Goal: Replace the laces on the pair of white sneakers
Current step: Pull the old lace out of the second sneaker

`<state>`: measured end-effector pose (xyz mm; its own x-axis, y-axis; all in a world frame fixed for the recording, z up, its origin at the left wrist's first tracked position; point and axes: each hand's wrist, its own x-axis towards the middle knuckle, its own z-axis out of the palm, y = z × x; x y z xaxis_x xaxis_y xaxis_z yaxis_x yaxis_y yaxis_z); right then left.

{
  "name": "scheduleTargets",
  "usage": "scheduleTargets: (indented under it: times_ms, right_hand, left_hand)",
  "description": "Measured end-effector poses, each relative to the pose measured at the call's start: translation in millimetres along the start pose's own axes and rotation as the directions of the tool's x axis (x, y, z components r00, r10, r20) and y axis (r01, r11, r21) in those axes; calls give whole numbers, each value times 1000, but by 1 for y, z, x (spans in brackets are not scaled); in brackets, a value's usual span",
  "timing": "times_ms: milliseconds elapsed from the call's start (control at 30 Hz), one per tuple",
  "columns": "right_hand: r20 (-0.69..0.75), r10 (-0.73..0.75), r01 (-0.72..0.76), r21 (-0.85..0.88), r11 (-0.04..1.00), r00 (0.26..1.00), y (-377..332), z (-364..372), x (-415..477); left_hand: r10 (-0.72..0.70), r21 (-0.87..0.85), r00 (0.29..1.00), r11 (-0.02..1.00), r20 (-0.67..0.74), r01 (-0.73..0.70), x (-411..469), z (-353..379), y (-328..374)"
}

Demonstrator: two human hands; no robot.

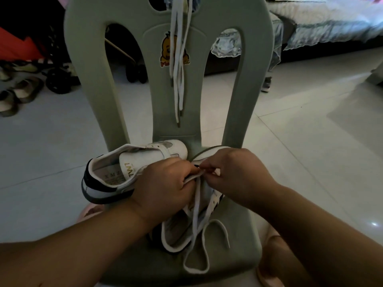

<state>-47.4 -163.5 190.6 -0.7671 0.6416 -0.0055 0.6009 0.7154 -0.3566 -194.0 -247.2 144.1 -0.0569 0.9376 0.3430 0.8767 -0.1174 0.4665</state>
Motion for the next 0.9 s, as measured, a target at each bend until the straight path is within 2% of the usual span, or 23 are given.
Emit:
scheduleTargets:
  times_ms: [133, 233, 300, 333, 400, 467, 567, 767, 833, 900]
  right_hand:
    - [-13, 53, -53, -32, 998, 999, 2, 3, 1]
    - [-132, 269, -261, 74, 962, 954, 15, 0, 1]
    - [-140, 430, -404, 180, 897, 892, 24, -3, 1]
    - [-114, 451, -425, 192, 884, 885, 29, -2, 1]
    - [-36, 367, -355, 174, 918, 930, 30, -1, 0]
    - [16, 209, -208, 196, 958, 978, 27, 2, -1]
    - [19, 62, -65, 142, 988, 998, 20, 5, 2]
    - [188, 139, -192, 303, 934, 972, 19, 7, 6]
    - [160, 173, -219, 343, 914, 972, 20, 8, 5]
    - [53, 297, -294, 379, 878, 954, 22, 10, 5]
  left_hand:
    - [-2, 14, 1000, 1000, 6, 2, 0, 2, -1]
    - [-29, 11, 999, 1000, 12, 29, 0, -1, -1]
    - [-62, -25, 998, 998, 17, 62, 1, -4, -2]
    - [-71, -35, 997, 997, 23, 72, 1, -4, -2]
    - [-73, -23, 997, 997, 33, 74, 0, -4, -2]
    - [-65, -3, 997, 998, 41, 65, 0, -4, -3]
    - [-48, 21, 998, 999, 51, 47, 0, -5, -3]
    - [21, 11, 992, 1000, 125, -22, -3, -4, -4]
    - [34, 18, 989, 999, 146, -37, -4, -4, -5]
    - [23, -5, 986, 1000, 162, -23, -5, -4, -6]
